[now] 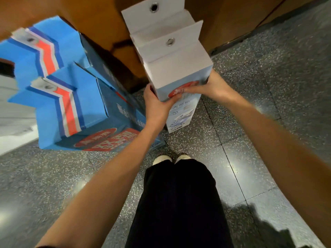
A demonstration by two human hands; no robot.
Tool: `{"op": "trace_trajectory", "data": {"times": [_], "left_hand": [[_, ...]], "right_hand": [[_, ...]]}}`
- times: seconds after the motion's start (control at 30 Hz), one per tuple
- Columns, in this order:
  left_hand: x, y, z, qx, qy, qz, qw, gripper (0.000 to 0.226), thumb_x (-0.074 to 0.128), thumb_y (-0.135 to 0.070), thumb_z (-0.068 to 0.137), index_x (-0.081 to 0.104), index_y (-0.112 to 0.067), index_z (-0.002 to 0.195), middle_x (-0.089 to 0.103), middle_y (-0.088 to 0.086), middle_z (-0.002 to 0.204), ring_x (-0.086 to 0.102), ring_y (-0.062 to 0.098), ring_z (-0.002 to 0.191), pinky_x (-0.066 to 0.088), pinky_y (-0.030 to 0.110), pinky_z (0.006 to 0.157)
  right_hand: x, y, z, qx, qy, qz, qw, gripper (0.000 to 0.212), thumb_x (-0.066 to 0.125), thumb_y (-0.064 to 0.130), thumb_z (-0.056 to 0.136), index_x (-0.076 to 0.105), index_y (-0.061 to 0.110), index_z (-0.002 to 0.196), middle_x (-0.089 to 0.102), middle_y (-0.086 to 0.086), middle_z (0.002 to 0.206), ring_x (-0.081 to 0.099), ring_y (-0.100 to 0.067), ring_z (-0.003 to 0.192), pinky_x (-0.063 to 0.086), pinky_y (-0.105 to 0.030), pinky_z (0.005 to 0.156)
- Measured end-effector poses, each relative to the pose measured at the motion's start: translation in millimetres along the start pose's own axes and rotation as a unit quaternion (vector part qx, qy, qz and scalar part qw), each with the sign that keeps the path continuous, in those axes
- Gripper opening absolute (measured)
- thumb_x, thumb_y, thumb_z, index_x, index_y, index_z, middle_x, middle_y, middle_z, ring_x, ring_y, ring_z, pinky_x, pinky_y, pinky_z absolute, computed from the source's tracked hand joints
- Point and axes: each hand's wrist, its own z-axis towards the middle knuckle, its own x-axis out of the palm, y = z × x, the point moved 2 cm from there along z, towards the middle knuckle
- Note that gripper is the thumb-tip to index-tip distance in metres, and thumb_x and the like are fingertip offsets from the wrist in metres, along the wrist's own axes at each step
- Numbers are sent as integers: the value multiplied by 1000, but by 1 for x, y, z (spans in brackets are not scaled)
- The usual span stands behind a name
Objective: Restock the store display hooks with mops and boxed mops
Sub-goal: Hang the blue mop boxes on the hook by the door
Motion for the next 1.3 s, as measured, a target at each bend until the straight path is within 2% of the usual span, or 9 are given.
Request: {"op": "trace_trajectory", "data": {"times": [0.2, 0.5, 0.6, 0.8, 0.9, 0.97, 1.03, 1.13, 1.3], "left_hand": [[-5, -22, -33, 1, 24, 30, 999, 87, 88, -51, 56, 48, -17, 125, 58, 7, 121, 58, 18, 113, 53, 42, 89], [-54, -161, -114, 52, 27, 92, 994, 86, 83, -56, 54, 47, -23, 125, 60, -7, 118, 58, 8, 108, 53, 39, 89], [-81, -232, -146, 83, 14, 95, 992, 87, 78, -64, 54, 48, -23, 125, 62, -11, 117, 59, 6, 105, 54, 34, 86], [-154, -394, -207, 175, -8, 64, 982, 75, 80, -65, 55, 56, -31, 117, 68, -17, 106, 64, -3, 93, 55, 29, 79], [-196, -463, -248, 215, -41, 60, 974, 80, 76, -69, 51, 57, -30, 119, 68, -17, 105, 63, -4, 91, 50, 15, 71], [-227, -499, -274, 229, -65, 50, 970, 84, 75, -75, 46, 60, -29, 115, 69, -14, 104, 65, 1, 91, 55, 21, 74], [-260, -532, -300, 252, -99, 33, 962, 75, 75, -70, 47, 65, -27, 107, 71, -13, 99, 67, 3, 89, 56, 28, 78], [-309, -574, -337, 295, -147, 33, 944, 59, 78, -59, 59, 64, -26, 106, 67, -18, 96, 61, -7, 83, 45, 4, 63], [-405, -628, -382, 335, -183, 82, 921, 47, 73, -51, 70, 58, -25, 107, 63, -13, 95, 52, -13, 76, 39, 10, 60]], "right_hand": [[-10, 21, -42, 18, 0, 13, 1000, 71, 77, 2, 74, 43, 9, 136, 62, 8, 116, 59, 10, 101, 49, -9, 79], [-21, 135, -144, 6, -32, 27, 999, 73, 83, 18, 71, 48, 16, 134, 65, 2, 123, 60, -10, 115, 50, -34, 98], [-26, 206, -184, -27, -40, 4, 999, 69, 80, 18, 76, 46, 17, 135, 63, 4, 124, 59, -8, 115, 51, -22, 94], [-31, 369, -261, -162, -69, -21, 984, 72, 79, 21, 71, 40, 23, 130, 58, 9, 117, 57, -12, 115, 55, -24, 85], [-19, 446, -308, -257, -59, -44, 964, 70, 75, 14, 77, 37, 32, 133, 55, 15, 121, 56, 6, 109, 52, -12, 77], [-6, 495, -339, -312, -74, -64, 945, 69, 76, 21, 76, 39, 31, 133, 53, 22, 118, 53, 18, 101, 49, -6, 76], [9, 540, -366, -367, -72, -79, 924, 76, 77, 33, 69, 42, 25, 136, 56, 16, 122, 54, 10, 108, 49, -15, 89], [37, 597, -398, -427, -67, -95, 896, 79, 74, 44, 65, 45, 26, 136, 58, 9, 128, 54, -7, 117, 45, -27, 95], [102, 676, -428, -503, -46, -97, 857, 66, 69, 41, 75, 48, 27, 136, 59, 27, 118, 54, 14, 107, 44, -4, 79]]}}
